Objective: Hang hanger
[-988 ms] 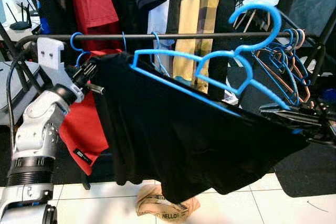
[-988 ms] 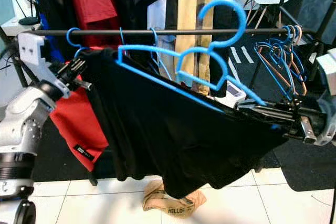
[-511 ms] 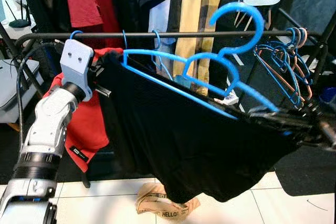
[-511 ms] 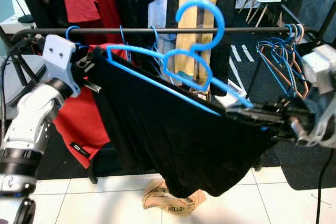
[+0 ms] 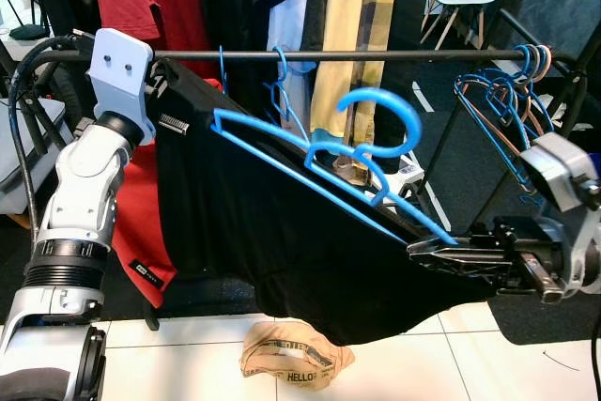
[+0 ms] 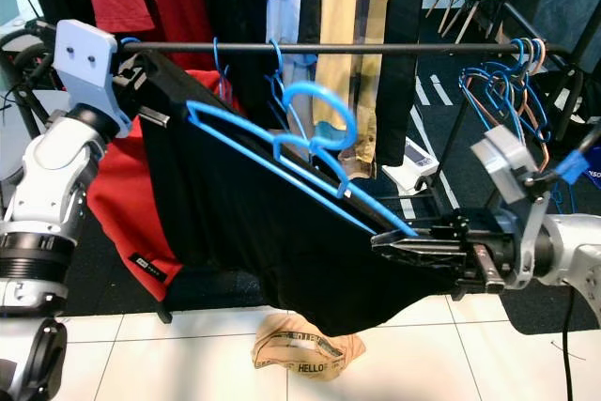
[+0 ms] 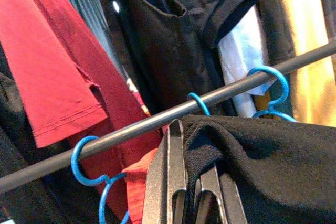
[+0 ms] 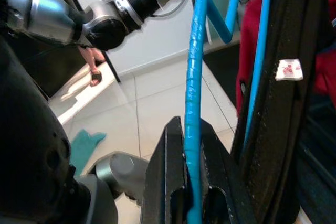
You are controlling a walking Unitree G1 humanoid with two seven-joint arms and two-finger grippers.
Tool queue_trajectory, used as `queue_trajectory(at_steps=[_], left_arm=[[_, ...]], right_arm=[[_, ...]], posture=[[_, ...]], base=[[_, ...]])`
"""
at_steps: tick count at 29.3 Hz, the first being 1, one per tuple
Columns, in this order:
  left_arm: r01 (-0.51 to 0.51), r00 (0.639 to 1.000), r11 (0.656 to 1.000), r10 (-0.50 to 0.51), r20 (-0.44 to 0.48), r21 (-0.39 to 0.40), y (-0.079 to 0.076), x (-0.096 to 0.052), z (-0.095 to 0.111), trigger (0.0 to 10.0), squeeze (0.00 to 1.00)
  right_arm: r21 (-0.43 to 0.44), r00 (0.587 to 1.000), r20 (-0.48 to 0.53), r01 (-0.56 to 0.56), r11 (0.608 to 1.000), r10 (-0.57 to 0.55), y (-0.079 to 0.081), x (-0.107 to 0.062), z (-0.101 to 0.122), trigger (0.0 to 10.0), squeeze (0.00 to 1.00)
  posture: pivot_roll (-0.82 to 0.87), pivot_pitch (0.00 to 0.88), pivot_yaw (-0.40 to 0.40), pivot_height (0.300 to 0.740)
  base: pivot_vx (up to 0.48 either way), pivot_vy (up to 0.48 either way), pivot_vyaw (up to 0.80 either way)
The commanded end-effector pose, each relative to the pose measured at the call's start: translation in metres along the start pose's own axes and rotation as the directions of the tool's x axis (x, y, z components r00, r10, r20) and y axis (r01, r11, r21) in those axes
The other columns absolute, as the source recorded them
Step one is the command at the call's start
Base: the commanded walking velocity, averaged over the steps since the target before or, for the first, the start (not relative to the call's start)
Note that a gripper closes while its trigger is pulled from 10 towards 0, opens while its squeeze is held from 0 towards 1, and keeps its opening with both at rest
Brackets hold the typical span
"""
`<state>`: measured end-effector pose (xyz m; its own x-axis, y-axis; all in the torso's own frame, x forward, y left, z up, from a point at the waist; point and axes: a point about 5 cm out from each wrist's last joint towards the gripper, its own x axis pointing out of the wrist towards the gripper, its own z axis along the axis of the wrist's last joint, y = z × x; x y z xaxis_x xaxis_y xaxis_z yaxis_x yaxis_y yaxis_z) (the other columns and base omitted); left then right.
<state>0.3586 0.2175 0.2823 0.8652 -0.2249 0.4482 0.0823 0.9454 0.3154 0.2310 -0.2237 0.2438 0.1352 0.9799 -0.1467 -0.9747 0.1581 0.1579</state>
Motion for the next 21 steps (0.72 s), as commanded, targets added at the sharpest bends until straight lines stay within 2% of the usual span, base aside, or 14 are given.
queue_trajectory(at_steps=[1, 2, 4, 5, 6, 7, 8, 9, 10, 12, 18, 19, 20, 21], left_arm=[[0.009, 0.995, 0.999, -0.005, 0.097, -0.045, 0.004, 0.003, 0.019, 0.6, 0.0], [0.009, 0.995, 0.999, -0.005, 0.097, -0.045, 0.004, 0.003, 0.019, 0.6, 0.0], [0.253, 0.957, 0.965, -0.24, 0.166, -0.067, -0.024, -0.002, 0.028, 2.8, 0.0], [0.253, 0.957, 0.965, -0.24, 0.166, -0.067, -0.024, -0.002, 0.028, 2.8, 0.0], [0.422, 0.901, 0.905, -0.411, 0.141, -0.052, -0.043, -0.011, 0.023, 4.7, 0.0], [0.422, 0.901, 0.905, -0.411, 0.141, -0.052, -0.043, -0.011, 0.023, 4.7, 0.0], [0.537, 0.842, 0.842, -0.531, 0.096, -0.053, -0.058, -0.023, 0.015, 8.6, 0.0], [0.537, 0.842, 0.842, -0.531, 0.096, -0.053, -0.058, -0.023, 0.015, 8.6, 0.0], [0.615, 0.788, 0.786, -0.613, 0.053, -0.058, -0.068, -0.034, 0.006, 10.0, 0.0], [0.634, 0.772, 0.772, -0.635, -0.026, -0.045, -0.067, -0.044, -0.009, 10.0, 0.0], [0.627, 0.777, 0.779, -0.627, -0.052, -0.027, -0.064, -0.045, -0.013, 10.0, 0.0], [0.564, 0.823, 0.825, -0.559, -0.105, 0.03, -0.048, -0.043, -0.02, 10.0, 0.43], [0.564, 0.823, 0.825, -0.559, -0.105, 0.03, -0.048, -0.043, -0.02, 10.0, 0.43], [0.508, 0.859, 0.858, -0.499, -0.119, 0.071, -0.035, -0.04, -0.021, 10.0, 0.37]], right_arm=[[0.023, 0.998, -0.056, 0.02, 1.0, -0.019, -0.001, 0.001, -0.009, 10.0, 0.0], [0.023, 0.998, -0.056, 0.02, 1.0, -0.019, -0.001, 0.001, -0.009, 10.0, 0.0], [0.011, 0.997, -0.047, 0.068, 0.998, -0.068, -0.005, -0.001, -0.009, 10.0, 0.0], [0.011, 0.997, -0.047, 0.068, 0.998, -0.068, -0.005, -0.001, -0.009, 10.0, 0.0], [-0.004, 0.996, -0.009, 0.094, 0.996, -0.094, -0.008, -0.004, -0.003, 10.0, 0.0], [-0.004, 0.996, -0.009, 0.094, 0.996, -0.094, -0.008, -0.004, -0.003, 10.0, 0.0], [-0.02, 0.994, 0.038, 0.108, 0.994, -0.107, -0.01, -0.008, 0.004, 10.0, 0.0], [-0.02, 0.994, 0.038, 0.108, 0.994, -0.107, -0.01, -0.008, 0.004, 10.0, 0.0], [-0.032, 0.991, 0.085, 0.107, 0.994, -0.104, -0.009, -0.011, 0.011, 10.0, 0.0], [-0.043, 0.989, 0.119, 0.091, 0.995, -0.085, -0.007, -0.012, 0.017, 10.0, 0.0], [-0.043, 0.99, 0.115, 0.089, 0.995, -0.084, -0.007, -0.012, 0.016, 10.0, 0.0], [-0.04, 0.991, 0.108, 0.084, 0.996, -0.08, -0.006, -0.013, 0.015, 10.0, 0.0], [-0.04, 0.991, 0.108, 0.084, 0.996, -0.08, -0.006, -0.013, 0.015, 10.0, 0.0], [-0.035, 0.993, 0.095, 0.079, 0.996, -0.075, -0.005, -0.013, 0.014, 10.0, 0.0]], posture=[[-0.05, 0.085, 0.033, 0.74], [-0.05, 0.085, 0.033, 0.74], [-0.06, 0.077, 0.043, 0.74], [-0.06, 0.077, 0.043, 0.74], [-0.06, 0.073, 0.043, 0.74], [-0.06, 0.073, 0.043, 0.74], [-0.06, 0.071, 0.044, 0.74], [-0.06, 0.071, 0.044, 0.74], [-0.06, 0.07, 0.044, 0.74], [-0.06, 0.066, 0.038, 0.74], [-0.06, 0.066, 0.038, 0.74], [-0.05, 0.063, 0.036, 0.74], [-0.05, 0.063, 0.036, 0.74], [-0.05, 0.063, 0.036, 0.74]], base=[[0.0, 0.0, 0.0], [0.0, 0.0, 0.0], [0.0, 0.0, 0.0], [0.0, 0.0, 0.0], [0.0, 0.0, 0.0], [0.0, 0.0, 0.0], [0.0, 0.0, 0.0], [0.0, 0.0, 0.0], [0.0, 0.0, 0.0], [0.0, 0.0, 0.0], [0.0, 0.0, 0.0], [0.0, 0.0, 0.0], [0.0, 0.0, 0.0], [0.0, 0.0, 0.0]])
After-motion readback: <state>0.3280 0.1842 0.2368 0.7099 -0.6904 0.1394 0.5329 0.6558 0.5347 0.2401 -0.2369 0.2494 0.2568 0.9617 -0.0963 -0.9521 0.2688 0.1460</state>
